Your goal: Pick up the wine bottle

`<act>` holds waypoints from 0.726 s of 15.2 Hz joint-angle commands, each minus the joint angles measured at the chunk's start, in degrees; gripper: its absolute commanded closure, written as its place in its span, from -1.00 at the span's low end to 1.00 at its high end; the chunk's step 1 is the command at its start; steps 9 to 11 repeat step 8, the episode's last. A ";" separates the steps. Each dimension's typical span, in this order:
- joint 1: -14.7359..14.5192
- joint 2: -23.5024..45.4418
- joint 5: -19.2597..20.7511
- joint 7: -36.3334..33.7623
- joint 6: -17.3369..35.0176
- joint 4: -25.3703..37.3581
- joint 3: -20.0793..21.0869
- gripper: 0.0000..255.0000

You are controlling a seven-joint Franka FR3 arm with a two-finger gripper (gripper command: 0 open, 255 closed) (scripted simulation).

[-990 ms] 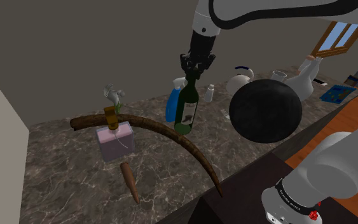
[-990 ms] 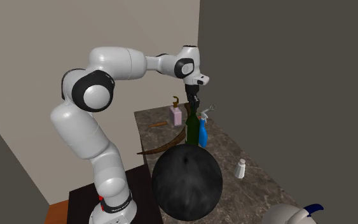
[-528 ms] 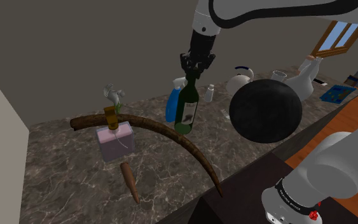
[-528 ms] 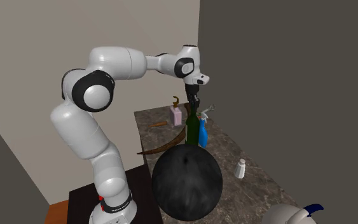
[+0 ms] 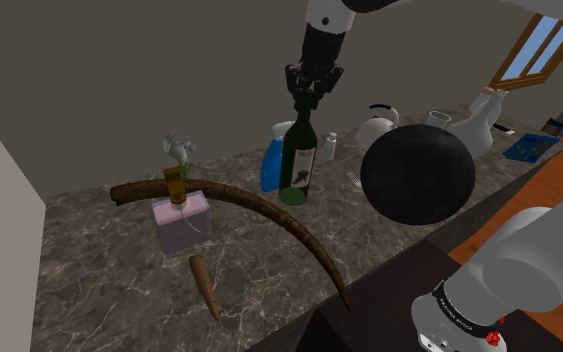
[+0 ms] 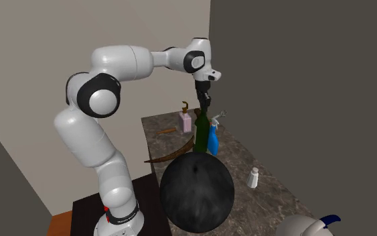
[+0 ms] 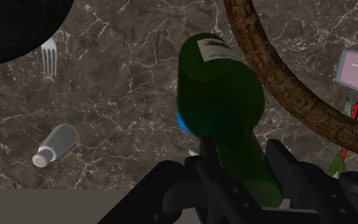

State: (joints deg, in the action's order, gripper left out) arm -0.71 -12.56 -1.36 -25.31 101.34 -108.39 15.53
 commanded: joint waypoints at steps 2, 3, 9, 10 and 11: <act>0.08 0.25 0.09 0.08 -2.31 2.57 -0.08 1.00; 0.09 0.40 0.13 0.07 -3.09 3.49 -0.08 1.00; 0.14 0.94 0.27 0.02 -5.58 6.50 -0.07 1.00; 0.14 0.94 0.27 0.02 -5.58 6.50 -0.07 1.00; 0.14 0.94 0.27 0.02 -5.58 6.50 -0.07 1.00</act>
